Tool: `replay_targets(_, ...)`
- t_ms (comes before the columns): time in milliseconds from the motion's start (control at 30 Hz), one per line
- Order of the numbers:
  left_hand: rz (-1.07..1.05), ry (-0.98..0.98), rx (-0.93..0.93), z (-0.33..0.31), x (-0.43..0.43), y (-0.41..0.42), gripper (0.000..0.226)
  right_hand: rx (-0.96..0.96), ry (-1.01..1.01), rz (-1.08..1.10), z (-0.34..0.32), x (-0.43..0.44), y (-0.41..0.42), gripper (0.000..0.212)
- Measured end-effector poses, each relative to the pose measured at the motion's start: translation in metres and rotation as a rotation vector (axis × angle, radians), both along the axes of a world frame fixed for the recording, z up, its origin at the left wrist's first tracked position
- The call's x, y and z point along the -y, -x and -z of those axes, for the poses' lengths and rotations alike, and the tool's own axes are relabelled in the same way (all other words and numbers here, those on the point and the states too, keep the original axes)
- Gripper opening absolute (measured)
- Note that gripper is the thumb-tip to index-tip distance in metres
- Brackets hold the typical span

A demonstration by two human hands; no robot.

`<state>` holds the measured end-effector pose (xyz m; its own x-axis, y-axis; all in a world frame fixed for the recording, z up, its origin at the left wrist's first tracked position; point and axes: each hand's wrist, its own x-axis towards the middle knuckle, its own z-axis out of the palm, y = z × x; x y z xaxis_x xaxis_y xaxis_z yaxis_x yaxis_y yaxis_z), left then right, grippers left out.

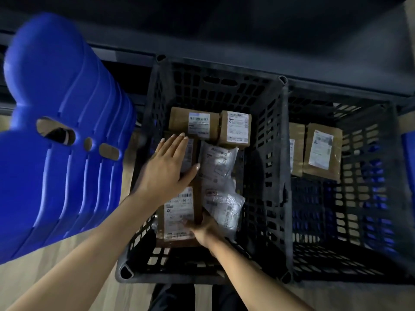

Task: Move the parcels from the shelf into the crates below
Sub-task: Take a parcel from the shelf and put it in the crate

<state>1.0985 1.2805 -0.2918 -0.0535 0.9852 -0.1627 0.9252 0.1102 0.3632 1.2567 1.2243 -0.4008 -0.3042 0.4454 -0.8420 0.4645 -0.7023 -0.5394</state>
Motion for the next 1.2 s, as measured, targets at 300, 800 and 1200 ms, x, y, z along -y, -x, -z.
replay_targets(300, -0.094, -0.034, 0.138, 0.021, 0.005, 0.000, 0.069, -0.079, 0.080, 0.033, 0.015, -0.006, 0.020, 0.043)
replay_targets(800, 0.063, -0.005, -0.054, 0.009, 0.000, -0.004, 0.075, -0.007, -0.130, -0.079, 0.000, -0.021, 0.010, 0.069)
replay_targets(1200, 0.063, -0.105, -0.147, -0.091, -0.053, 0.001, 0.086, 0.389, -1.119, -0.393, -0.163, -0.165, -0.028, 0.092)
